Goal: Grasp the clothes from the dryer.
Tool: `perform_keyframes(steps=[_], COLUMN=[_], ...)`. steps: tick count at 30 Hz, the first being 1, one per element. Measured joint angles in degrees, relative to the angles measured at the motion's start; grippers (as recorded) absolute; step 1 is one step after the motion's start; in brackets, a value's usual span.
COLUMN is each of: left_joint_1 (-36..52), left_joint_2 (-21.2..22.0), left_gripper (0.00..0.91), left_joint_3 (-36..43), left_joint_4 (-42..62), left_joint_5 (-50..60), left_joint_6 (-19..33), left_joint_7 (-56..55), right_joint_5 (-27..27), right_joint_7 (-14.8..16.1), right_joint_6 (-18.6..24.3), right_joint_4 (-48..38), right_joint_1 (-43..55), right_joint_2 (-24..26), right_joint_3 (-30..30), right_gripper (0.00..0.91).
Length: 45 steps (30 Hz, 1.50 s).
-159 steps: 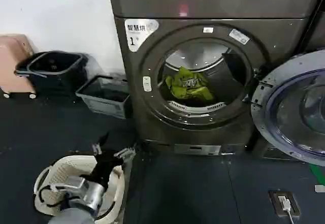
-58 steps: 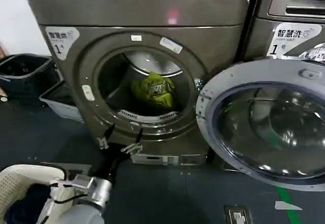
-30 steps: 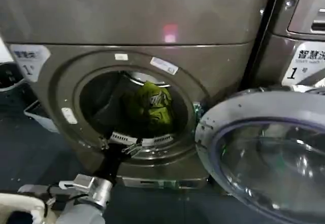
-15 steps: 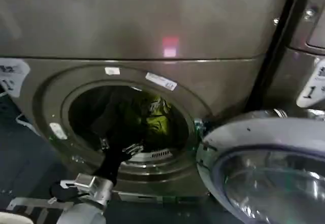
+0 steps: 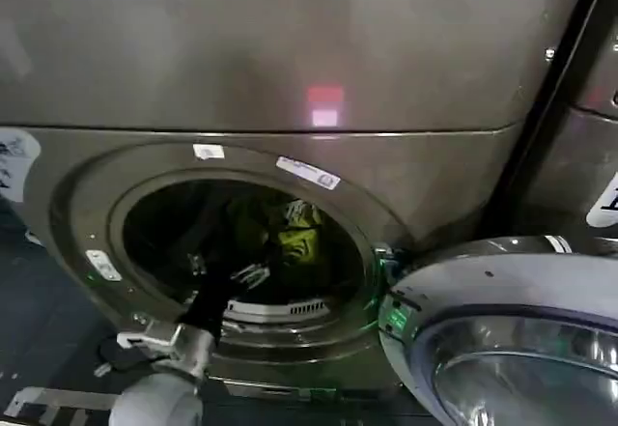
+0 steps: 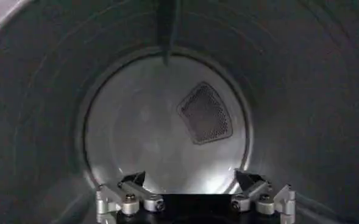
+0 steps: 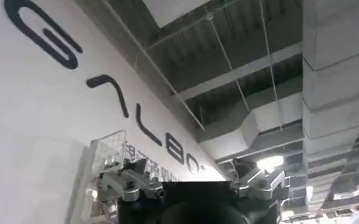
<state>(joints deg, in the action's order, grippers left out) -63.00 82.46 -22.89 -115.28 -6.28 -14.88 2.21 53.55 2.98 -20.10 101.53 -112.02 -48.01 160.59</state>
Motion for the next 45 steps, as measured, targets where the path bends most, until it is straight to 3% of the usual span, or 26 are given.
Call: perform_keyframes(steps=[22, 27, 34, 45], left_joint_1=[39.1, 46.5, 55.7, 66.6], left_joint_2=[4.3, 2.6, 0.9, 0.4], left_gripper=[0.907, 0.907, 0.907, 0.907], left_joint_3=[2.5, 6.0, 12.6, 22.0], left_joint_4=[50.5, 61.6, 76.3, 91.5], left_joint_5=[3.2, 5.4, 11.0, 36.0], left_joint_6=[4.5, 4.2, 8.2, 16.7], left_joint_7=[2.7, 12.1, 31.0, 48.1], right_joint_5=[-1.6, -1.5, -1.5, -1.4], right_joint_7=[1.4, 1.8, 2.2, 2.4], right_joint_6=[0.9, 1.0, 1.2, 1.2], right_joint_4=[-2.0, -2.2, -2.9, -2.4], right_joint_1=[0.2, 0.1, -0.7, -0.7], right_joint_2=[-0.2, -0.4, -0.9, -1.8], right_joint_3=[1.9, 2.0, 2.9, 2.9], right_gripper=[0.907, 0.907, 0.907, 0.907])
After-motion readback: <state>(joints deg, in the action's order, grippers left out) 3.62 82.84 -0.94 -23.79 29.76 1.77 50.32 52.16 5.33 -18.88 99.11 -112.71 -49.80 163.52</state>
